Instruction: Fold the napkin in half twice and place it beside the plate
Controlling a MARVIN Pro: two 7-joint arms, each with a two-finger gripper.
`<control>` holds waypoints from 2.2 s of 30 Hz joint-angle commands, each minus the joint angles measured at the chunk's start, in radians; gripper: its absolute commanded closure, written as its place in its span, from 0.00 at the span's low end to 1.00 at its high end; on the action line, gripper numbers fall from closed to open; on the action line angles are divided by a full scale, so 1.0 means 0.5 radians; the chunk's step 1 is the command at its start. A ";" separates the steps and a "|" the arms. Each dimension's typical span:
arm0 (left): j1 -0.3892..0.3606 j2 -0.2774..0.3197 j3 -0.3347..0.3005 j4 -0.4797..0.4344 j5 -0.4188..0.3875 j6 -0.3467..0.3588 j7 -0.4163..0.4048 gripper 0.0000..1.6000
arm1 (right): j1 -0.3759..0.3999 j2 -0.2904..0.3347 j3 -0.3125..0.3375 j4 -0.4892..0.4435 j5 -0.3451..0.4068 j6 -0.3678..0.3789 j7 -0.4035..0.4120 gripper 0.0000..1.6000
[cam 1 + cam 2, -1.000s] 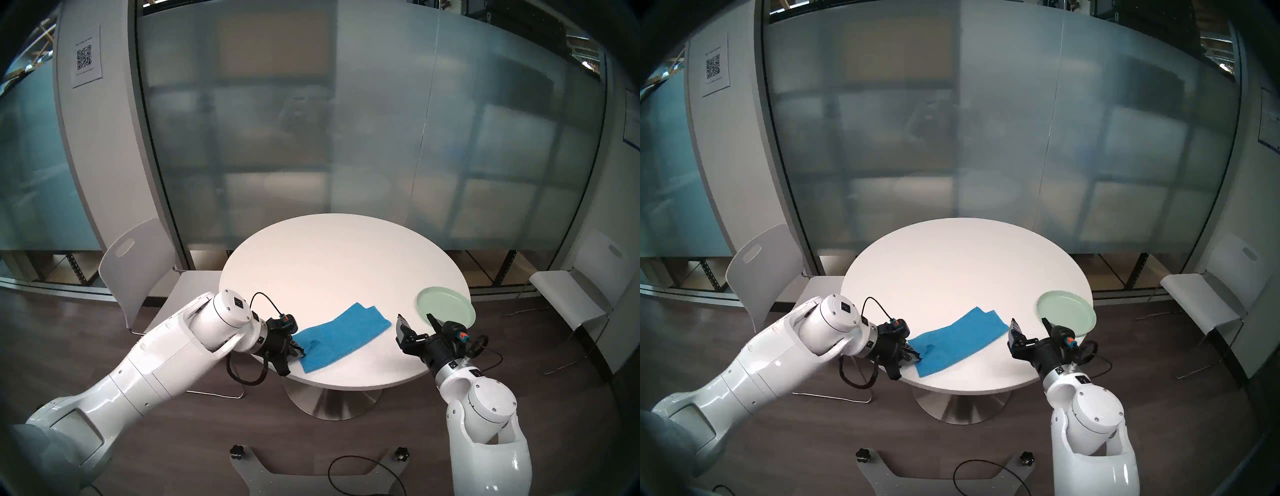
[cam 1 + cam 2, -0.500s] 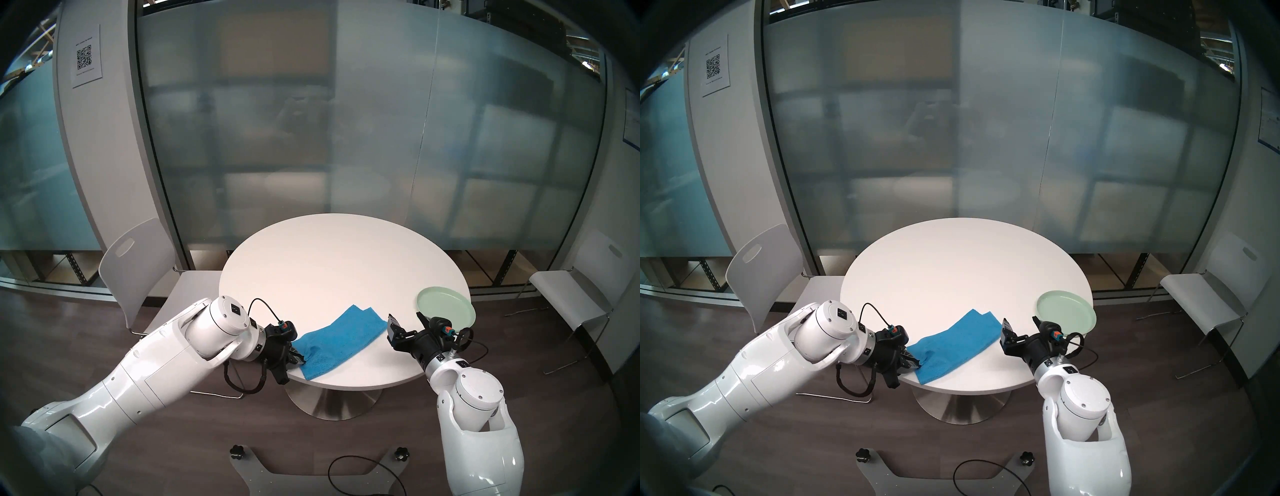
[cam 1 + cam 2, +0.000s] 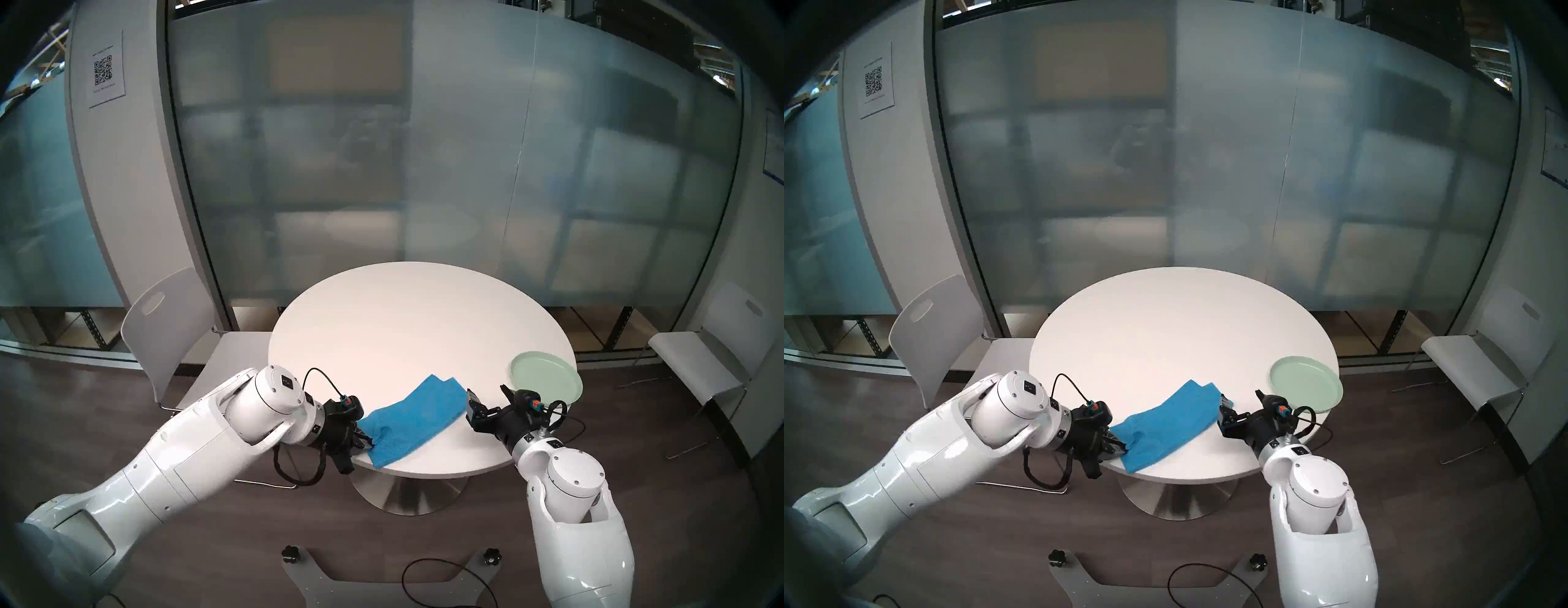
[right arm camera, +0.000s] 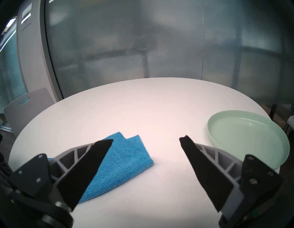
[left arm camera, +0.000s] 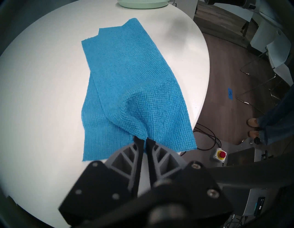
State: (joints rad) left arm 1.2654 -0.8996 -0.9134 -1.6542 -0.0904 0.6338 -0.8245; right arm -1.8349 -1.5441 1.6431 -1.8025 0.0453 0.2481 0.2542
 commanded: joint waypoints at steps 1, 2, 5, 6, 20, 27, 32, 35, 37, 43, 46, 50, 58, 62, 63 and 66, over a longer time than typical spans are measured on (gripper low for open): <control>0.010 0.010 0.002 -0.025 -0.001 0.009 0.001 0.70 | 0.100 -0.016 -0.018 0.049 0.006 0.001 0.000 0.00; 0.011 0.012 0.002 -0.030 -0.003 0.011 0.003 0.70 | 0.106 -0.017 -0.017 0.064 0.004 -0.005 0.001 0.00; 0.014 0.015 -0.001 -0.042 -0.008 0.014 0.009 0.70 | 0.125 -0.019 -0.020 0.101 0.001 -0.005 0.006 0.00; 0.015 0.016 -0.002 -0.045 -0.010 0.015 0.012 0.70 | 0.132 -0.020 -0.021 0.112 -0.001 -0.006 0.006 0.00; 0.038 0.031 -0.012 -0.072 -0.033 0.030 0.051 0.70 | 0.253 -0.022 -0.051 0.310 -0.044 0.021 0.000 0.00; 0.044 0.038 -0.015 -0.079 -0.039 0.028 0.065 0.70 | 0.276 -0.039 -0.052 0.334 -0.061 0.065 -0.016 0.00; 0.041 0.041 -0.013 -0.078 -0.042 0.023 0.068 0.69 | 0.287 -0.041 -0.052 0.338 -0.057 0.097 -0.014 0.00; 0.039 0.042 -0.012 -0.075 -0.043 0.017 0.069 0.69 | 0.294 -0.038 -0.059 0.339 -0.056 0.122 -0.006 0.00; 0.039 0.042 -0.012 -0.076 -0.044 0.016 0.072 0.69 | 0.297 -0.037 -0.066 0.339 -0.057 0.136 -0.002 0.00; 0.040 0.047 -0.015 -0.079 -0.051 0.018 0.078 0.69 | 0.307 -0.021 -0.097 0.352 -0.076 0.177 0.018 0.00; 0.039 0.050 -0.014 -0.080 -0.054 0.017 0.079 0.69 | 0.309 -0.020 -0.114 0.349 -0.089 0.187 0.021 0.01; 0.036 0.054 -0.012 -0.081 -0.055 0.015 0.080 0.69 | 0.316 -0.014 -0.131 0.354 -0.108 0.197 0.022 0.01; 0.029 0.062 -0.008 -0.085 -0.057 0.016 0.082 0.70 | 0.324 -0.021 -0.143 0.348 -0.144 0.215 0.026 0.11; 0.025 0.065 -0.005 -0.083 -0.057 0.014 0.082 0.69 | 0.323 -0.027 -0.142 0.341 -0.154 0.219 0.033 0.40; 0.024 0.065 -0.004 -0.083 -0.057 0.013 0.082 0.69 | 0.322 -0.028 -0.141 0.339 -0.156 0.219 0.034 0.40; 0.019 0.064 -0.001 -0.081 -0.057 0.011 0.079 0.69 | 0.314 -0.029 -0.135 0.346 -0.159 0.205 0.039 0.51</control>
State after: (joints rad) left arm 1.2851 -0.8672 -0.9141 -1.6878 -0.1221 0.6415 -0.7818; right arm -1.6910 -1.5521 1.5750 -1.6101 -0.0404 0.3609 0.2733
